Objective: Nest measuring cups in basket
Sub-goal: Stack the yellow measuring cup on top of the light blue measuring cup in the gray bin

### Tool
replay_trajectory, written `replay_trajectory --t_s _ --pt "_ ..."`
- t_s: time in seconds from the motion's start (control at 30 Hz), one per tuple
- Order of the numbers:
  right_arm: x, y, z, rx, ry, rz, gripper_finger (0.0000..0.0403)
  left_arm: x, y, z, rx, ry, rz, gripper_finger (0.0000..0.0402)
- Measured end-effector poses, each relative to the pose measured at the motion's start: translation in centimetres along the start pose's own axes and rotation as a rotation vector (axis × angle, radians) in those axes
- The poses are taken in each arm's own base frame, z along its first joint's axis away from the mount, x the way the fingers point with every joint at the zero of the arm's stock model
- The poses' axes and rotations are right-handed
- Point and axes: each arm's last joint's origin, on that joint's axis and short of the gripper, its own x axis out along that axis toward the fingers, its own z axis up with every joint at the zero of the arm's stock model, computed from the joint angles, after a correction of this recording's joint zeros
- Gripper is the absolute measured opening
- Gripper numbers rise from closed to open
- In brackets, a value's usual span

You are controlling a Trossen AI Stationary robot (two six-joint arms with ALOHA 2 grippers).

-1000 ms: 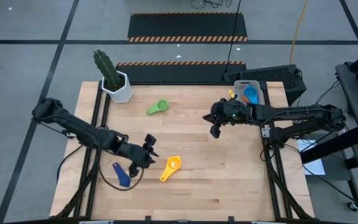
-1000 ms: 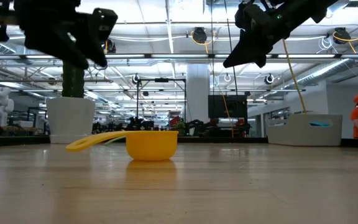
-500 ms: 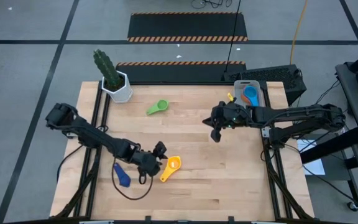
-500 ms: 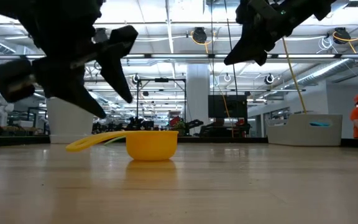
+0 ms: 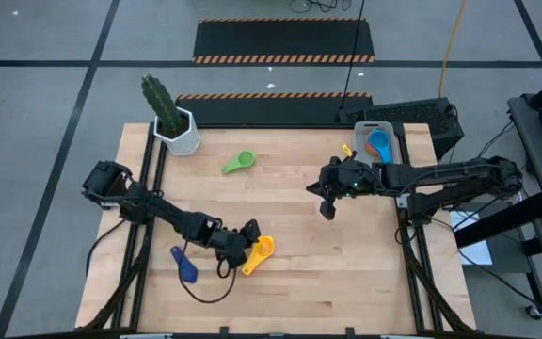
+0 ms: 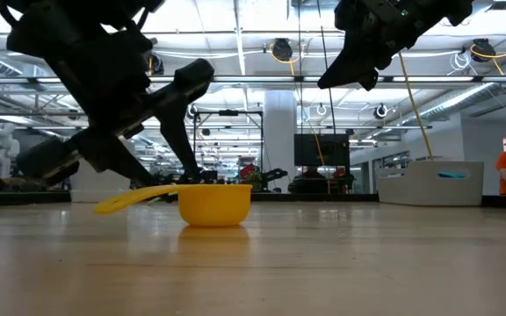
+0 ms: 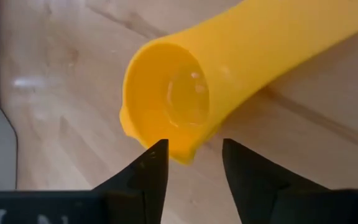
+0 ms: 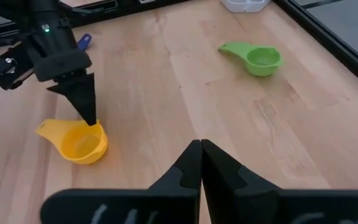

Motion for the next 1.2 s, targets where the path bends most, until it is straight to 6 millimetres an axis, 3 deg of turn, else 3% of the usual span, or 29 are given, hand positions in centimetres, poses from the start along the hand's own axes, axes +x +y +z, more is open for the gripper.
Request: replay_trajectory --t_s 0.4,0.6,0.9,1.2 --pt "0.0 0.0 0.0 0.0 0.0 0.0 0.0 1.9 -0.2 -0.7 0.011 -0.095 -0.087 0.0089" --pt "0.0 0.0 0.0 0.0 0.0 0.0 0.0 2.0 0.4 -0.9 -0.091 -0.097 -0.038 0.0022" --pt "0.0 0.1 0.3 -0.039 -0.044 -0.055 0.0 -0.8 3.9 -2.5 -0.287 -0.022 0.173 0.0023" --pt "-0.3 1.0 0.2 -0.167 -0.083 -0.191 0.0 -5.0 8.3 -7.7 -0.535 -0.028 0.321 0.0019"
